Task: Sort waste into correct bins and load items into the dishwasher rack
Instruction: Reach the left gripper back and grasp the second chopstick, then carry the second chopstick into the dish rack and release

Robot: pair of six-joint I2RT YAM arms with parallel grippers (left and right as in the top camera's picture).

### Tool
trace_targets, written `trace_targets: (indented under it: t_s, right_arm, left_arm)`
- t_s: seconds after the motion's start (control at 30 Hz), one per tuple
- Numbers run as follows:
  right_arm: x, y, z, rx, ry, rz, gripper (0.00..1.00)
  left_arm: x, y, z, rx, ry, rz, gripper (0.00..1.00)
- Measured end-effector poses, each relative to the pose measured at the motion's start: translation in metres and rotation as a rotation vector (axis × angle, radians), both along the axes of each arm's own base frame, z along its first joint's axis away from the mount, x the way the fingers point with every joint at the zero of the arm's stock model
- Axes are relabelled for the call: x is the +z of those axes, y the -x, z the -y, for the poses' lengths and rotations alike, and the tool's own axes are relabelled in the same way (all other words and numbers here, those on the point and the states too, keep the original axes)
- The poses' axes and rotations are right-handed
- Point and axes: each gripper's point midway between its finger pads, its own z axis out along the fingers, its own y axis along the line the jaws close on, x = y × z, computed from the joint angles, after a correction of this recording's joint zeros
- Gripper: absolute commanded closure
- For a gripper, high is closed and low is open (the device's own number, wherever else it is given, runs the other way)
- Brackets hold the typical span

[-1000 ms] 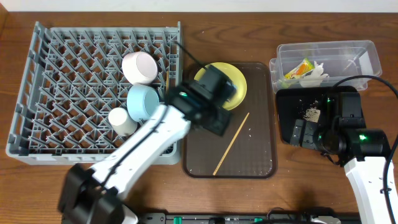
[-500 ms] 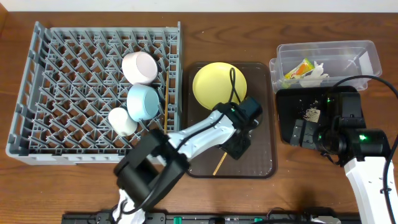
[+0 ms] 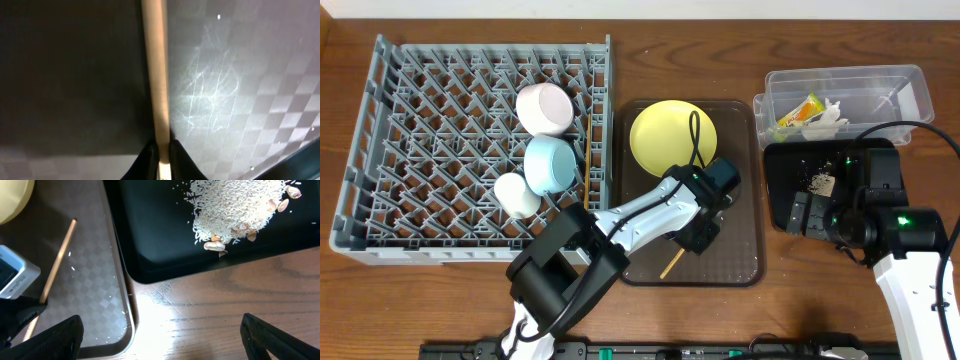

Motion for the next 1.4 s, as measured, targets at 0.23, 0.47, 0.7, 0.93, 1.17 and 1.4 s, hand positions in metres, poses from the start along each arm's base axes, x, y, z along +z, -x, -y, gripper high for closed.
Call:
trace_targets:
  t_s: [0.23, 0.47, 0.7, 0.93, 1.17, 1.4]
  right_arm:
    - [0.000, 0.000, 0.000, 0.000, 0.000, 0.000, 0.02]
    - [0.000, 0.000, 0.000, 0.000, 0.000, 0.000, 0.02]
    - [0.000, 0.000, 0.000, 0.000, 0.000, 0.000, 0.02]
    - [0.000, 0.000, 0.000, 0.000, 0.000, 0.000, 0.02]
    - [0.000, 0.000, 0.000, 0.000, 0.000, 0.000, 0.01]
    - [0.000, 0.000, 0.000, 0.000, 0.000, 0.000, 0.01]
  left_arm:
    - [0.025, 0.002, -0.005, -0.004, 0.009, 0.025, 0.94]
    - [0.123, -0.046, -0.031, 0.101, 0.115, 0.326, 0.94]
    - [0.166, -0.128, -0.123, 0.399, 0.060, 0.553, 0.94]
    - [0.158, -0.171, -0.193, 0.597, -0.011, 0.592, 0.94]
    - [0.124, -0.182, -0.201, 0.627, 0.001, 0.503, 0.94]
    - [0.116, -0.185, -0.192, 0.616, 0.034, 0.478, 0.83]
